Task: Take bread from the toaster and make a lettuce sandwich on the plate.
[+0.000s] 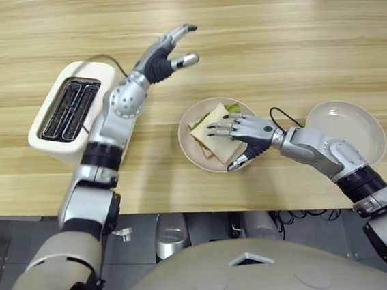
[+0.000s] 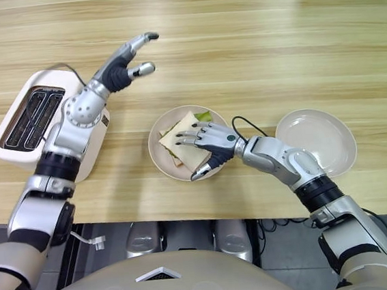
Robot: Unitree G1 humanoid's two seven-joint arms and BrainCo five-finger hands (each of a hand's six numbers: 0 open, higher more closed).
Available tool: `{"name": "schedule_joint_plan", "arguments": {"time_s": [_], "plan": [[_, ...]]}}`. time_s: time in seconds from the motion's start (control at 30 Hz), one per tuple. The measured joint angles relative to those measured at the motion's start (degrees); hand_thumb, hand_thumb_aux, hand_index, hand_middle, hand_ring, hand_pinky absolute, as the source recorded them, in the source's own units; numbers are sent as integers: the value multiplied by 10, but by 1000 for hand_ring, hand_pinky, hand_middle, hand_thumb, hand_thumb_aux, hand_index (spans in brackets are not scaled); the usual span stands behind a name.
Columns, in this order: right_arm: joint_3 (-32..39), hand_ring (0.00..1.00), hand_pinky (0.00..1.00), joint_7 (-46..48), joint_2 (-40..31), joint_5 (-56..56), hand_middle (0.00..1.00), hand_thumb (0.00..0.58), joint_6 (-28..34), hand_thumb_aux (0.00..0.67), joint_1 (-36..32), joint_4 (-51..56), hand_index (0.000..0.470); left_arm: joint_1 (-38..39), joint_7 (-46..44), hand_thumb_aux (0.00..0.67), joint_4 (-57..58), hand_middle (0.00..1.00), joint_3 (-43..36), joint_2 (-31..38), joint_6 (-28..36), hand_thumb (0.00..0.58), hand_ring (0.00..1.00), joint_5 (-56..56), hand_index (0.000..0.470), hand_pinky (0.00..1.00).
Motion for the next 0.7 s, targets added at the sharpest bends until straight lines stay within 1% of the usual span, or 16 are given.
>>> {"name": "schedule_joint_plan", "arguments": {"time_s": [0.03,0.07,0.1,0.13,0.17,0.27,0.37,0.43,0.53,0.7], "plan": [[-10,0,0,-5,-1,6,0,0,2,0,4,-1,0,22,-22,0,-23,498,0,11,10,0,498,-10,0,498],[-23,1000,1000,-7,-1,22,1000,441,6,342,9,-3,235,47,-53,423,-54,1000,1,25,25,501,1000,-25,290,1000],[-37,1000,1000,-9,-3,39,1000,508,6,434,16,-12,298,68,-76,657,-77,1000,1,36,34,580,1000,-37,451,1000],[-52,1000,1000,-7,-9,70,1000,579,4,638,26,-30,438,96,-105,670,-111,1000,2,51,50,580,1000,-55,460,1000],[-69,1000,1000,-3,-18,100,1000,580,0,670,38,-52,460,126,-130,670,-145,1000,2,64,62,580,1000,-70,460,1000],[-110,1000,1000,30,-52,177,1000,580,-4,670,66,-99,460,195,-187,670,-214,1000,2,88,96,580,1000,-109,460,1000],[-129,1000,1000,74,-81,246,1000,580,-4,670,111,-147,460,269,-240,670,-274,1000,-9,119,94,580,1000,-135,460,1000],[-131,1000,1000,105,-92,274,1000,580,-1,670,137,-160,460,304,-265,670,-285,1000,-27,121,90,580,1000,-145,460,1000],[-128,1000,1000,142,-99,293,1000,580,4,670,164,-165,460,333,-291,670,-292,1000,-48,120,89,580,1000,-155,460,1000],[-111,1000,1000,196,-117,279,1000,580,23,670,219,-157,460,361,-331,670,-292,1000,-69,124,104,580,1000,-157,460,1000]]}}
